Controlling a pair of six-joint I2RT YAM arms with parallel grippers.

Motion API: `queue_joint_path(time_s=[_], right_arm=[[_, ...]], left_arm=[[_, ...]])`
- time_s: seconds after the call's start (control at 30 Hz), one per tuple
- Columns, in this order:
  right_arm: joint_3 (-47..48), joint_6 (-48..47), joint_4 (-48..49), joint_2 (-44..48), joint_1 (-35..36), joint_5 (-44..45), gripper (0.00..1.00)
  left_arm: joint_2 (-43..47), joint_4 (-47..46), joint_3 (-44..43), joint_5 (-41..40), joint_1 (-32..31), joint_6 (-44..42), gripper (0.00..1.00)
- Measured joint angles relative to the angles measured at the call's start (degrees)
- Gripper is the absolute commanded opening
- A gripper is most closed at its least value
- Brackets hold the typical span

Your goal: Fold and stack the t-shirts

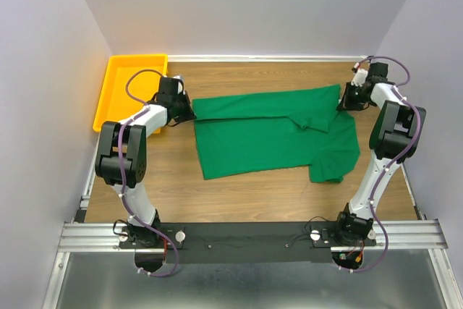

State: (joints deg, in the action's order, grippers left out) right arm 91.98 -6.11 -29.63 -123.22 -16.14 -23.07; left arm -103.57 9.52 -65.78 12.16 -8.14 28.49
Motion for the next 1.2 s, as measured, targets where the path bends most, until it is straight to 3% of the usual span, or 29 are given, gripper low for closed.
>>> queue_joint_path(time_s=[0.13, 0.3, 0.47, 0.6, 0.63, 0.77, 1.2], right_arm=[[1.68, 0.0, 0.04, 0.0, 0.0, 0.33, 0.02], [1.92, -1.42, 0.04, 0.02, 0.0, -0.48, 0.19], [0.0, -4.02, -0.07, 3.02, -0.09, 0.02, 0.11], [0.0, -5.01, 0.24, 5.29, -0.17, 1.2, 0.11], [0.04, -5.03, 0.31, 5.38, -0.2, 1.27, 0.11], [0.44, -4.24, 0.26, 4.94, -0.31, 1.36, 0.29], [3.65, 0.61, -0.02, -2.78, -0.37, -3.52, 0.28]], left_arm=[[0.0, 0.02, 1.7, 0.02, 0.0, -0.04, 0.0], [0.0, -0.48, 2.56, 0.83, 0.02, -0.7, 0.02], [0.02, -0.5, 3.45, 1.99, 0.15, -1.53, 0.01], [0.07, -0.7, 3.72, 2.6, 0.2, -1.95, 0.0], [0.07, -0.83, 3.76, 2.73, 0.2, -1.97, 0.0], [0.07, -1.44, 4.09, 3.26, 0.2, -2.12, 0.0], [0.07, -1.75, 4.2, 4.04, 0.2, -2.14, 0.0]])
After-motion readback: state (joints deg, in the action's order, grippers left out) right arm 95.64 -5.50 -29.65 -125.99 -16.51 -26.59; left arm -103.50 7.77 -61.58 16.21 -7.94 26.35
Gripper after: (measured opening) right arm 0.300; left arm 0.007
